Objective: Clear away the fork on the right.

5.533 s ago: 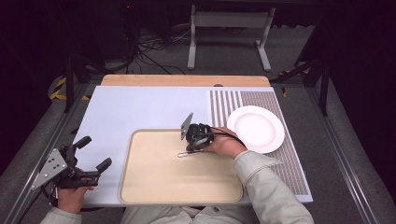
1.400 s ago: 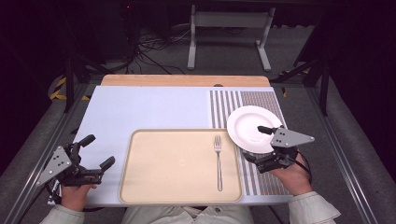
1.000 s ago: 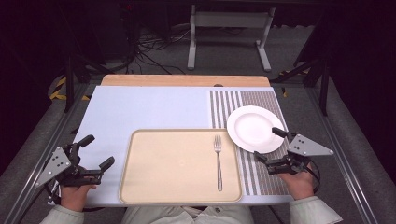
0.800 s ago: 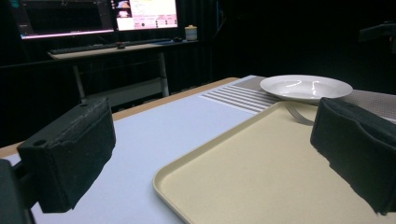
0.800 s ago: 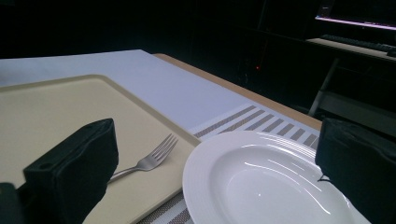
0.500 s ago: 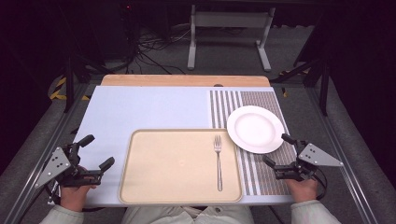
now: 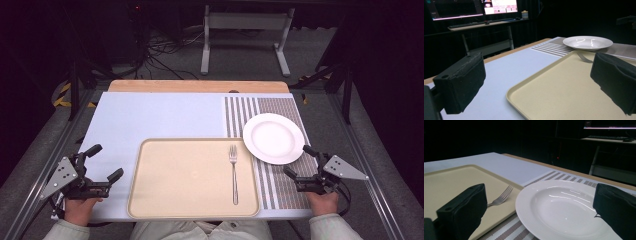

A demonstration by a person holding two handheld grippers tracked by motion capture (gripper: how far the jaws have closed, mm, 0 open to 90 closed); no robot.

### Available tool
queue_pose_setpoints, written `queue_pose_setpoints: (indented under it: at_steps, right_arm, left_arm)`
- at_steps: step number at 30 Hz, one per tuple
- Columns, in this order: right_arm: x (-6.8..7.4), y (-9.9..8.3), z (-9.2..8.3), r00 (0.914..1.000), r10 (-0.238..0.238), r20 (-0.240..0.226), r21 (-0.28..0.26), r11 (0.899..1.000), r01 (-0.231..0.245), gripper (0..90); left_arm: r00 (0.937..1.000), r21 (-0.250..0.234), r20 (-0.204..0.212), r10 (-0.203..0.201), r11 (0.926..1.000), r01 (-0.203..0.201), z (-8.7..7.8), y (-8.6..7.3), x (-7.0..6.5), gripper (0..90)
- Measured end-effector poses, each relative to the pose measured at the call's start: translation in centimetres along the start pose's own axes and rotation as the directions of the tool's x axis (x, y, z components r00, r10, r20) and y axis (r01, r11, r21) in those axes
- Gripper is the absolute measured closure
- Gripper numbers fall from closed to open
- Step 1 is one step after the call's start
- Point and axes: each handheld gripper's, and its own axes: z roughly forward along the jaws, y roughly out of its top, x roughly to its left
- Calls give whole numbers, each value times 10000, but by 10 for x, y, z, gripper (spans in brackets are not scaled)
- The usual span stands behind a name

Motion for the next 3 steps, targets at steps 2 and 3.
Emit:
queue_pose_setpoints:
  at_steps: [2, 3]
  right_arm:
    - [0, 0, 0, 9999, -134, 107, 23, 9999, 133, 1]
    - [0, 0, 0, 9998, -146, 102, 49, 9999, 145, 1]
  left_arm:
    - [10000, -51, 0, -68, 10000, 68, 0, 0, 0, 5]
    - [9999, -36, 1, -107, 9999, 107, 0, 0, 1, 5]
